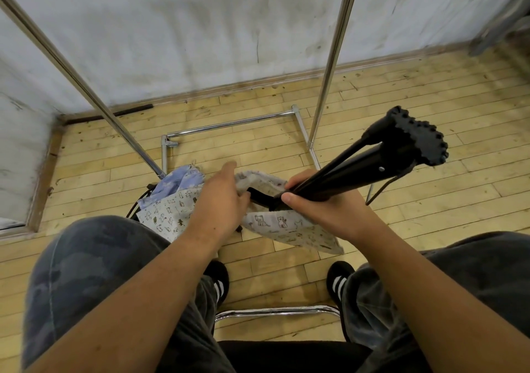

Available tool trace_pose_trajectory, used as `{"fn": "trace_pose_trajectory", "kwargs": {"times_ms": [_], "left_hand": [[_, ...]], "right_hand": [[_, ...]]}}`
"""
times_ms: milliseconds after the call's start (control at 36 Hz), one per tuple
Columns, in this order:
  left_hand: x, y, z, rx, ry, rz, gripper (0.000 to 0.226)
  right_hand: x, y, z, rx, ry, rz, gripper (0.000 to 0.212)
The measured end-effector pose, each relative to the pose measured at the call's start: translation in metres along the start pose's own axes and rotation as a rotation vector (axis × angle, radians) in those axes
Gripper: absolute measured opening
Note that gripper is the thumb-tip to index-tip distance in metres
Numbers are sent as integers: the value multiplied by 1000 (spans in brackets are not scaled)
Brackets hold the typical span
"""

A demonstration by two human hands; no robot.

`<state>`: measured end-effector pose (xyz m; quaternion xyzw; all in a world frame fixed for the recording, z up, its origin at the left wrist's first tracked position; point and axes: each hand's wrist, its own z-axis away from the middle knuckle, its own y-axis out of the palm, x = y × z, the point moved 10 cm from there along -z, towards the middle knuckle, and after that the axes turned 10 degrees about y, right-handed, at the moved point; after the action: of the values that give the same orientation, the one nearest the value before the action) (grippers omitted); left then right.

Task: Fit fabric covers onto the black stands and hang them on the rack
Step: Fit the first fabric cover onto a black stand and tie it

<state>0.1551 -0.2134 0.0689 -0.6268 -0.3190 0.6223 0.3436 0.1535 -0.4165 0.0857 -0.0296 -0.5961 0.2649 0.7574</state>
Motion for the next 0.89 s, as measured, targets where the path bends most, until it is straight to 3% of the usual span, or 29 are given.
{"fn": "trace_pose_trajectory", "kwargs": {"times_ms": [56, 139, 278, 472, 556, 722, 889], "left_hand": [[-1, -1, -1, 1, 2, -40, 28], [-3, -1, 1, -10, 17, -29, 11], [-5, -1, 0, -24, 33, 37, 8], [-33, 3, 3, 40, 93, 353, 8], [-40, 6, 4, 76, 110, 434, 7], [-42, 13, 7, 133, 85, 480, 5], [-47, 14, 11, 172, 49, 554, 15]], "right_hand": [[-2, 0, -1, -6, -3, 23, 19], [-4, 0, -3, -9, -15, 55, 21], [-7, 0, -5, -3, -26, 66, 24], [-18, 6, -10, 8, -12, 47, 37], [-14, 3, -7, 3, -12, 9, 24], [-18, 4, -9, -7, 16, -3, 19], [-28, 7, -15, -24, 108, 69, 26]]}}
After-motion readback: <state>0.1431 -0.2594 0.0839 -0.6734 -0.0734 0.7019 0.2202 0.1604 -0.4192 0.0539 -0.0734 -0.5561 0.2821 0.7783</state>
